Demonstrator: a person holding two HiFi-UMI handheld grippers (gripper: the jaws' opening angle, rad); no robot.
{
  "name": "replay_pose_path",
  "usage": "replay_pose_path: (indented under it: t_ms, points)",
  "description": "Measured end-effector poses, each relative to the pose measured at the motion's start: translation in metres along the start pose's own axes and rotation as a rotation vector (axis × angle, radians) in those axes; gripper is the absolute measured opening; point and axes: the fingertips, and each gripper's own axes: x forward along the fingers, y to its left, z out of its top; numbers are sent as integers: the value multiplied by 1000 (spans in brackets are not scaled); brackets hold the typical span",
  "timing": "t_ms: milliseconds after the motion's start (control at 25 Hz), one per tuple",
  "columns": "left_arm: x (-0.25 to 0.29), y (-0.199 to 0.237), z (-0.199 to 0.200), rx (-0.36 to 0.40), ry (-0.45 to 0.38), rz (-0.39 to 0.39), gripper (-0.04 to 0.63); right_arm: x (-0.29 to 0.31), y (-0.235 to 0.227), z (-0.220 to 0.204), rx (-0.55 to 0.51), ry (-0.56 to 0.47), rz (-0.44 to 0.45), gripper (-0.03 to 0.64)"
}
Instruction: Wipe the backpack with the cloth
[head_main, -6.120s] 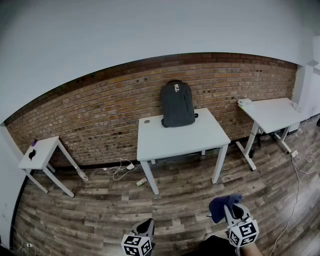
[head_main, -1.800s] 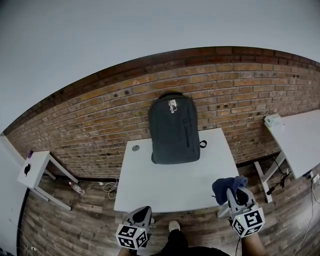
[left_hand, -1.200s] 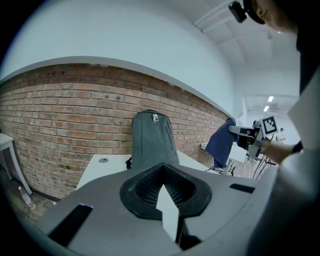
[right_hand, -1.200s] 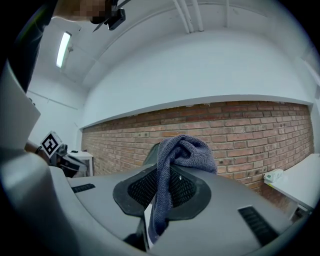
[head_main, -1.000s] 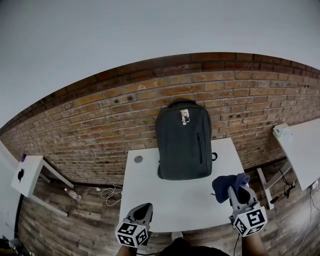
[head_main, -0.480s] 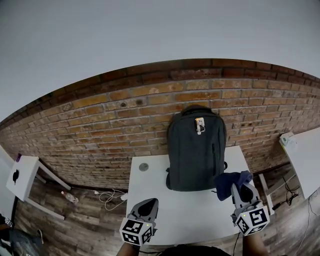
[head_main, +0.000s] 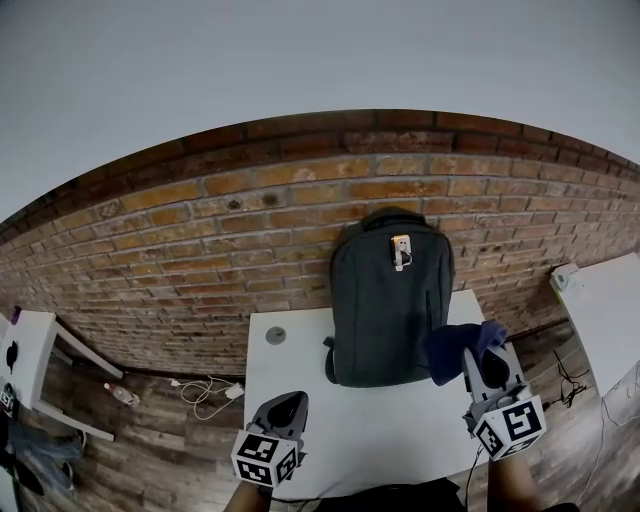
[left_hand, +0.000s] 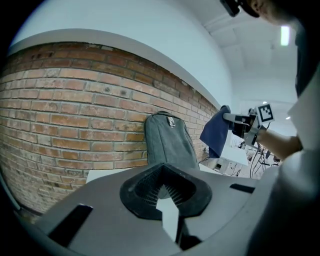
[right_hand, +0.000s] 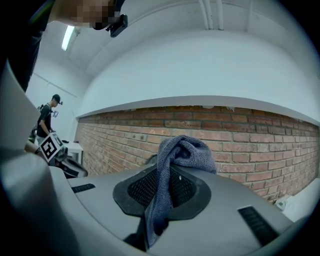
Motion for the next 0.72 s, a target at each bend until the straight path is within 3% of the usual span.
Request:
replay_pose_path:
  t_ms: [240, 440, 720]
  points:
    - [6, -3, -1, -53, -25, 20, -3, 32, -18, 28, -44, -38, 64, 40]
    - [8, -7, -4, -56, -16, 58, -3, 77, -26, 69, -124, -74, 213, 40]
    - [2, -9, -16, -132, -15, 110, -3, 149, -23, 130, -156, -119, 347, 40]
